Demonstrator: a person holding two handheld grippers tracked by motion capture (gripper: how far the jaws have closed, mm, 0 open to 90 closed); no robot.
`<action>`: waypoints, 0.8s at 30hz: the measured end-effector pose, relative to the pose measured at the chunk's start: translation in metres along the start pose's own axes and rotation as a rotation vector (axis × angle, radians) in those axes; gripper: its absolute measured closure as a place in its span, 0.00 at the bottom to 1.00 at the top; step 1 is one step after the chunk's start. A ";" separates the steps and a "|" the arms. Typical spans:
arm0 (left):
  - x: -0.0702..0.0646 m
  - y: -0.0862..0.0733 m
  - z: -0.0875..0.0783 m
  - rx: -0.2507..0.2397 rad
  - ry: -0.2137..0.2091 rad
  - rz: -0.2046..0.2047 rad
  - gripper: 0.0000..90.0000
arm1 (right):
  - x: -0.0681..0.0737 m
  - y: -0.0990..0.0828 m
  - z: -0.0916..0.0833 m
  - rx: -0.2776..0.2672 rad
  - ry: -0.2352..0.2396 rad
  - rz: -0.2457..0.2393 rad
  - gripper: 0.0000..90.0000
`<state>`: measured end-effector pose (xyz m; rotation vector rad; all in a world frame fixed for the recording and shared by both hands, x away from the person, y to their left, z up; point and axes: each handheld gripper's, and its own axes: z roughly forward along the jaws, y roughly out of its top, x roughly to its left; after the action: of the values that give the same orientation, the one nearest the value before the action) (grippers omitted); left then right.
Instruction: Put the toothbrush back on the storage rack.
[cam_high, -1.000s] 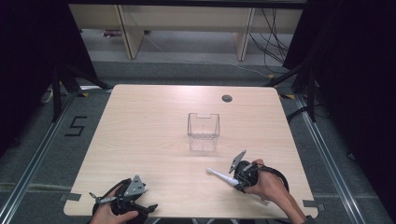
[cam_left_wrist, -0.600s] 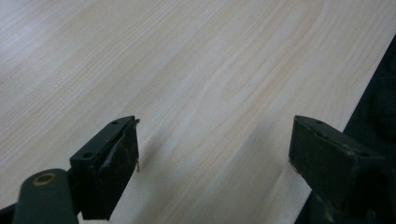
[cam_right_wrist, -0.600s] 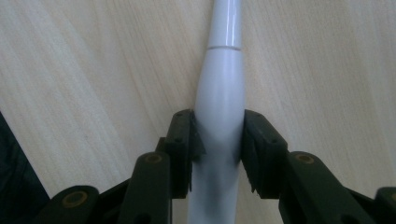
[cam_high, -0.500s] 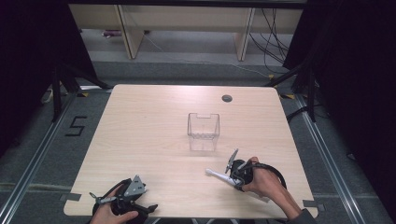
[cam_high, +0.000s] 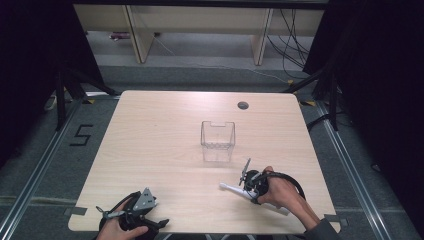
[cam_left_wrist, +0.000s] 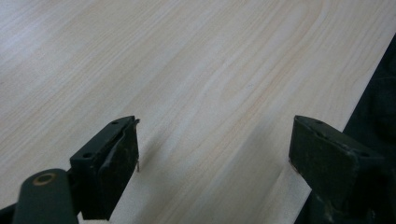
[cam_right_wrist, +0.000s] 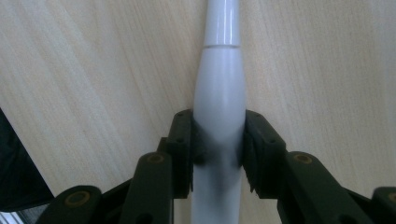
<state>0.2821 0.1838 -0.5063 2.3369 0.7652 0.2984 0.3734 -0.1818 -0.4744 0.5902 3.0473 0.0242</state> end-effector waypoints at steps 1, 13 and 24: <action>0.000 0.000 0.000 -0.001 0.000 -0.003 0.17 | 0.000 0.000 0.000 0.003 -0.005 0.003 0.74; 0.000 0.000 0.000 0.000 0.002 -0.003 0.17 | 0.000 -0.006 -0.004 -0.021 -0.020 -0.001 0.74; 0.000 0.000 0.000 -0.001 0.003 -0.006 0.17 | -0.003 -0.035 -0.032 -0.253 -0.033 0.065 0.74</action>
<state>0.2822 0.1838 -0.5064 2.3336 0.7726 0.2995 0.3617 -0.2155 -0.4436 0.6600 2.9260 0.3913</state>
